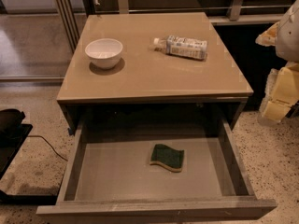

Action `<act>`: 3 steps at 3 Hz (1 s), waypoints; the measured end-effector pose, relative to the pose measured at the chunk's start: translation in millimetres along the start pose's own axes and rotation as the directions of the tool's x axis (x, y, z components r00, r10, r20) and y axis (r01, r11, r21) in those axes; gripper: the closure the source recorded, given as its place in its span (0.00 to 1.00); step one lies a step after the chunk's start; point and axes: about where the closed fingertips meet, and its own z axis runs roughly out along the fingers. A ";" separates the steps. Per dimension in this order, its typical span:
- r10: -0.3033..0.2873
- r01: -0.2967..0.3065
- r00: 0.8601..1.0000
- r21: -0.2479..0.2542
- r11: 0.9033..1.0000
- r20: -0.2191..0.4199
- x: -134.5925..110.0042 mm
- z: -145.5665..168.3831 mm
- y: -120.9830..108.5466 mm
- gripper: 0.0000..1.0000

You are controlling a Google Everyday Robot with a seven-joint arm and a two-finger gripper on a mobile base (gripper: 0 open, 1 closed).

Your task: Pick sponge from top drawer and place on counter

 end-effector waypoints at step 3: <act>0.030 -0.028 0.998 -0.029 0.999 0.062 3.8 36.7 19.9 0.00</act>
Offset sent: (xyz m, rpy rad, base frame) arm -0.0098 -0.0118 -0.0720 0.0956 0.0753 -0.0543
